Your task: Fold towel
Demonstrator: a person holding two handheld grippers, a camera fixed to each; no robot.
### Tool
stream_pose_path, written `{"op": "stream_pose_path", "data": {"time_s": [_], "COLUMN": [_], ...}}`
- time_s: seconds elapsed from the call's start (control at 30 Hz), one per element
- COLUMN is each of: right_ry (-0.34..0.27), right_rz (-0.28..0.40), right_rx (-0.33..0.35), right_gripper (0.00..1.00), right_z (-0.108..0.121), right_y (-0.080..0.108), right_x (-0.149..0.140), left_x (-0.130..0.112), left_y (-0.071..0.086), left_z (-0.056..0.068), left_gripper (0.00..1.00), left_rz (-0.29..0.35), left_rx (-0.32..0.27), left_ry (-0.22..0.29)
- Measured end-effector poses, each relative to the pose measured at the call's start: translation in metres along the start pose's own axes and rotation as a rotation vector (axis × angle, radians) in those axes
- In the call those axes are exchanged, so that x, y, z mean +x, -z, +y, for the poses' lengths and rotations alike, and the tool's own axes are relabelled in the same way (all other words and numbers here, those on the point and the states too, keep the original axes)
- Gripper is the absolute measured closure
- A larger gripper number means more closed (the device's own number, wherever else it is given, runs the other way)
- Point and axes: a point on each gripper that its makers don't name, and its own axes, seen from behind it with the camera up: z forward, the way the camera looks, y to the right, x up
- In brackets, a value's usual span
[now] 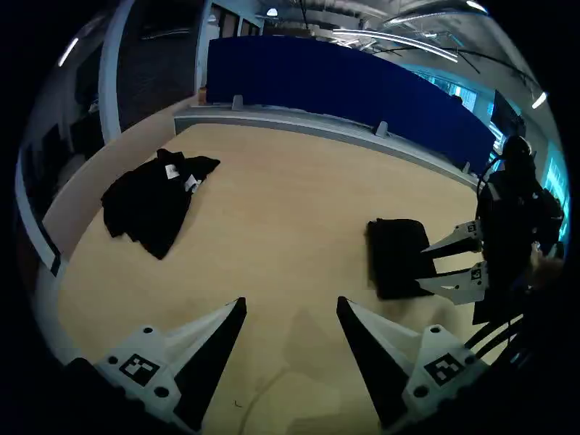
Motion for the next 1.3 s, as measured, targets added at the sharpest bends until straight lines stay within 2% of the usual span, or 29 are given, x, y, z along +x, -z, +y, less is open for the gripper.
{"op": "stream_pose_path", "data": {"time_s": [0.47, 0.93, 1.3], "right_ry": [-0.077, -0.095, -0.125], "right_rz": [-0.044, -0.084, -0.104], "right_rx": [-0.061, -0.087, -0.088], "right_gripper": [0.37, 0.37, 0.53], "right_z": [0.023, 0.025, 0.023], "right_y": [0.022, 0.026, 0.023], "right_x": [-0.044, -0.07, -0.085], "left_x": [0.001, 0.003, -0.001], "left_y": [-0.004, -0.003, -0.004], "left_z": [0.003, 0.008, 0.006], "left_gripper": [0.07, 0.07, 0.07], "left_rz": [-0.003, -0.001, -0.006], "left_rx": [-0.01, -0.014, -0.015], "left_ry": [-0.006, -0.007, 0.0]}}
